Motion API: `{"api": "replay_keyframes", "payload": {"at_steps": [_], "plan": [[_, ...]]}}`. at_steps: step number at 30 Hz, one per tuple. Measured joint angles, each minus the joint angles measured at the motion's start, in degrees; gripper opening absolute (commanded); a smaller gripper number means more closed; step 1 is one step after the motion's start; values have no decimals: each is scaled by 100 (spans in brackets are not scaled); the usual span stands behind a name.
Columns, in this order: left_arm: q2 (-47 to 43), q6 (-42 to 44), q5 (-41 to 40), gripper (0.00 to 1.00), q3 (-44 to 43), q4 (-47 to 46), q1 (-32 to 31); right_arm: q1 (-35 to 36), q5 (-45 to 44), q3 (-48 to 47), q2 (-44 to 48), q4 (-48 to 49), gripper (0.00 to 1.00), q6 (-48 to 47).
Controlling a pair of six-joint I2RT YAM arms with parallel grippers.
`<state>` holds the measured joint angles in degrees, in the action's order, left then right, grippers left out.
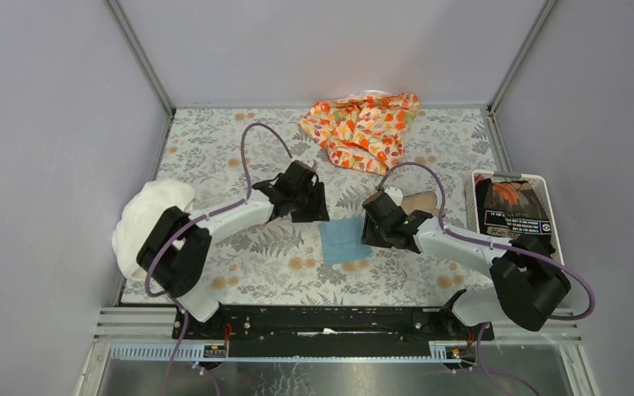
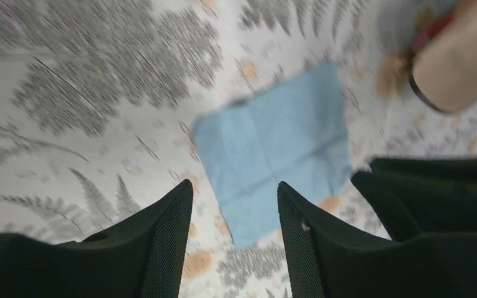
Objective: Organize the sunglasses
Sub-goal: Fold the glasses cleaning cloth at the center of the board.
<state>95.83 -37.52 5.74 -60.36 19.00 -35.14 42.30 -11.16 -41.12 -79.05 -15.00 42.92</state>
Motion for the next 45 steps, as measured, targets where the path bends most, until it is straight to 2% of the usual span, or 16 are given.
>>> {"api": "replay_keyframes", "payload": {"at_steps": [6,10,15,22,31,37,39,41,45], "plan": [[-778,-337,199,61,817,-2,-588,2,142,319,33,63,41,72],[-938,-702,269,61,1364,4,-892,0,186,522,57,76,38,166],[-949,-1069,404,58,1731,-42,-1084,2,192,577,61,170,21,238],[-968,-1305,433,59,1762,-122,-1102,2,352,616,68,192,0,341],[-1128,-1320,420,60,1764,-118,-1102,131,501,708,332,201,0,693],[-1128,-1357,446,58,1832,-122,-1102,369,448,1115,942,219,0,1248],[-1128,-1390,457,55,1849,-125,-1104,380,400,1237,1097,177,8,1375],[-1115,-1443,459,52,1849,-136,-1108,382,308,1261,1141,79,22,1443],[-984,-1585,459,46,1849,-192,-1145,382,114,1257,1145,-66,28,1475]]}}
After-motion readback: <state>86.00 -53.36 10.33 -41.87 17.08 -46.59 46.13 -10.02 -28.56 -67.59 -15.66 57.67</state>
